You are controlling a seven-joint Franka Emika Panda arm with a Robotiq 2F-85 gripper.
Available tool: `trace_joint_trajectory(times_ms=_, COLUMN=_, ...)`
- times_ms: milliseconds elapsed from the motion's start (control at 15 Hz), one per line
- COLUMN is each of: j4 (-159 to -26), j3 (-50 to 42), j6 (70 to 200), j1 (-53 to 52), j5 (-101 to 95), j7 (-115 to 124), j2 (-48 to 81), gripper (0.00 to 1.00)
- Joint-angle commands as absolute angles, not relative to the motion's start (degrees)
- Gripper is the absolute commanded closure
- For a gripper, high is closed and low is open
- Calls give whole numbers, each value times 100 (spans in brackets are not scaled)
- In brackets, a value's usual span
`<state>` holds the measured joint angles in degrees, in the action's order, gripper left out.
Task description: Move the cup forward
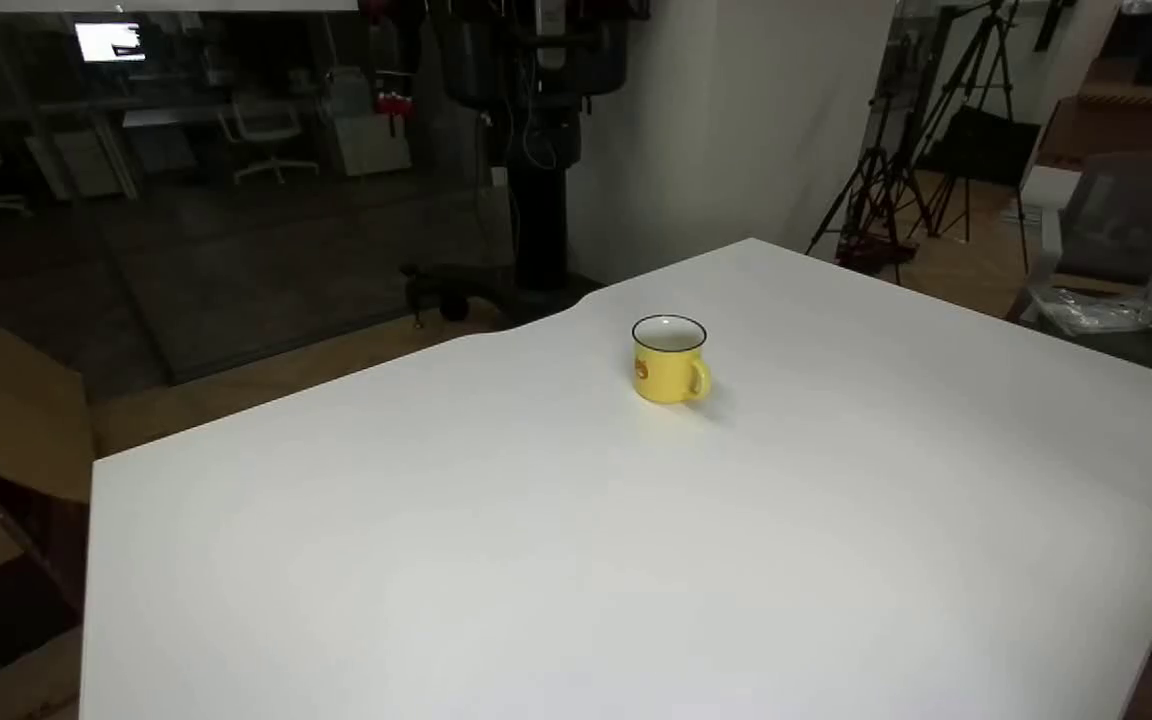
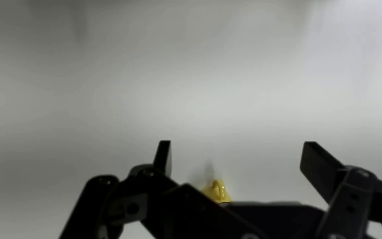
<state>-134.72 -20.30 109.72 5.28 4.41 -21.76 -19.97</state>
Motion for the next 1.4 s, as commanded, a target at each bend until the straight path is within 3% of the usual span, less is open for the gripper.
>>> trace_joint_trajectory(times_ms=0, j4=-13462, j3=-1884, j6=10958, j1=690, j5=496, j7=-2224, j2=-1973, gripper=0)
trace_joint_trajectory(times_ms=533, j4=-13459, j3=-1867, j6=11183, j1=690, j5=576, j7=-2155, j2=-1931, gripper=0)
trace_joint_trajectory(times_ms=1200, j4=-12098, j3=-1130, j6=12338, j1=821, j5=-1379, j7=-619, j2=373, gripper=0)
trace_joint_trajectory(times_ms=1333, j4=-12533, j3=-1154, j6=12436, j1=860, j5=-1011, j7=-1003, j2=37, gripper=0)
